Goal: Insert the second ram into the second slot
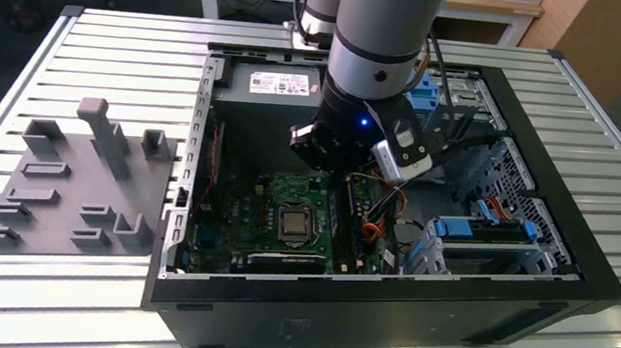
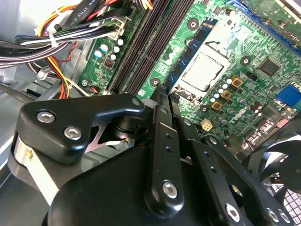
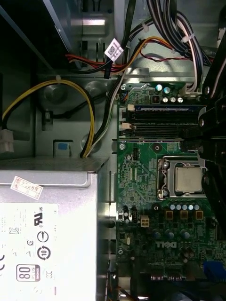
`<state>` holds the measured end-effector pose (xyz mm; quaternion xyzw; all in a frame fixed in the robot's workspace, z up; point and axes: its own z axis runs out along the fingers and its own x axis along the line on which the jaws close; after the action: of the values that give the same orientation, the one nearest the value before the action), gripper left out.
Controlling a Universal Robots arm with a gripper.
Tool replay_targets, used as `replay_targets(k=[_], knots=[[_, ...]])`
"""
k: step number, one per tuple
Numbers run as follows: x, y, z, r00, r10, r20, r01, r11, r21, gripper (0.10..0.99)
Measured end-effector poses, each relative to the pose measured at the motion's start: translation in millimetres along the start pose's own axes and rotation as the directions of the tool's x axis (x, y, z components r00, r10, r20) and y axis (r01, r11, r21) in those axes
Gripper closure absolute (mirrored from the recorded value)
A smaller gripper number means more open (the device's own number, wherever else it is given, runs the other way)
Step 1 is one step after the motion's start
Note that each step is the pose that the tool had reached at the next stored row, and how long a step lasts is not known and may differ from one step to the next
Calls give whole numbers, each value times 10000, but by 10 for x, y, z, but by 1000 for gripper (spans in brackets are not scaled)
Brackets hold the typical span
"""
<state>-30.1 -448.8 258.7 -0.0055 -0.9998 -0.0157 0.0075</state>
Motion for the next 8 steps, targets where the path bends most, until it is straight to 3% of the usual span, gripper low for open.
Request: replay_targets(k=[8], knots=[[0, -1, 18, 10000, 0, 0, 0, 10000, -1, 953]])
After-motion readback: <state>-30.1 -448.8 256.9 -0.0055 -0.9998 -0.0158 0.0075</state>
